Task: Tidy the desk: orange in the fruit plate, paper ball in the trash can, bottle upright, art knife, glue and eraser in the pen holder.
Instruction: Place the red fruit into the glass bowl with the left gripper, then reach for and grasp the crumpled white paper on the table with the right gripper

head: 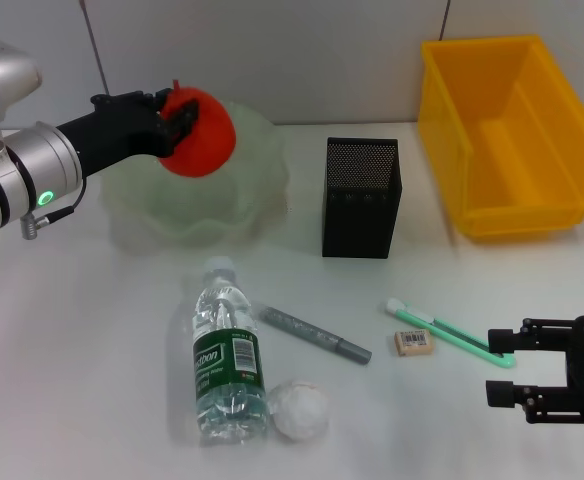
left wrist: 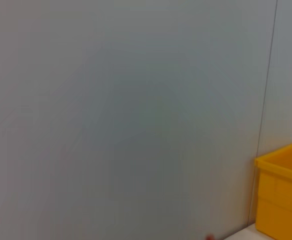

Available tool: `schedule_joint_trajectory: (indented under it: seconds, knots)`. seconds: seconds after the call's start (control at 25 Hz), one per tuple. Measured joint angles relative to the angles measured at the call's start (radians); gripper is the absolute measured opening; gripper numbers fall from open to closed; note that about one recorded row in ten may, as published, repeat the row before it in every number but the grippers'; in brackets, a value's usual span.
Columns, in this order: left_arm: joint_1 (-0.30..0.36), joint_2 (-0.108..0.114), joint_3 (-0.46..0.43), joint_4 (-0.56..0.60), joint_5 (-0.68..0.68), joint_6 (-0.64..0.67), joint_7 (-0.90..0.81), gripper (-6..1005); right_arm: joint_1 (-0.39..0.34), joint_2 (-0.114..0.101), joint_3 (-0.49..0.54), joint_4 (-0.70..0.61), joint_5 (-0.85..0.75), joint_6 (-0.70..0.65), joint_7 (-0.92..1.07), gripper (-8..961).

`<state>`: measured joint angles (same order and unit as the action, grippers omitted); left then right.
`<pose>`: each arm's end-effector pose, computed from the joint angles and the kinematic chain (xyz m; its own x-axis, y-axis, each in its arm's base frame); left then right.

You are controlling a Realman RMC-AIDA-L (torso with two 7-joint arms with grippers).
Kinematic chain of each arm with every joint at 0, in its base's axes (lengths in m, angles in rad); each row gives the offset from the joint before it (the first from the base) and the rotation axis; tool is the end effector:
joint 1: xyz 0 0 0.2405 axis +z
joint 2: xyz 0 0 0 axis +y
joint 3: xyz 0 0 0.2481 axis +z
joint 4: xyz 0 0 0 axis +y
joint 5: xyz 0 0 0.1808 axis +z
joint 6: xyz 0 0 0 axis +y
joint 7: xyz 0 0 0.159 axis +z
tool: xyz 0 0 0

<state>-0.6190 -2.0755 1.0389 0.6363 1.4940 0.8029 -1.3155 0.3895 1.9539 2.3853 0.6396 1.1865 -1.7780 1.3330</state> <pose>-0.2138 0.4139 0.0037 0.7862 0.2209 0.5771 0.5786 -0.5910 -0.5621 0.2703 0.2552 0.0266 0.7989 -0.3682 -0.4756 -0.4346 -0.9000 -0.0332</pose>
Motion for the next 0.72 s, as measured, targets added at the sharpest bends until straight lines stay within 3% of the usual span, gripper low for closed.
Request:
schedule_joint_trajectory:
  seconds: [0.2,0.4,0.72]
  knots:
    - [-0.001,0.001,0.000,0.000,0.000,-0.001,-0.005,221,0.000,0.001,0.000,0.000,0.000,0.000,0.000,645]
    - [-0.001,0.001,0.000,0.000,0.000,-0.001,-0.006,420,-0.001,0.003,0.000,0.000,-0.001,0.000,0.000,644]
    - [0.029,0.015,-0.025,0.051,-0.001,0.281,-0.142,820,0.014,0.013,-0.008,0.002,-0.001,-0.011,0.000,641]
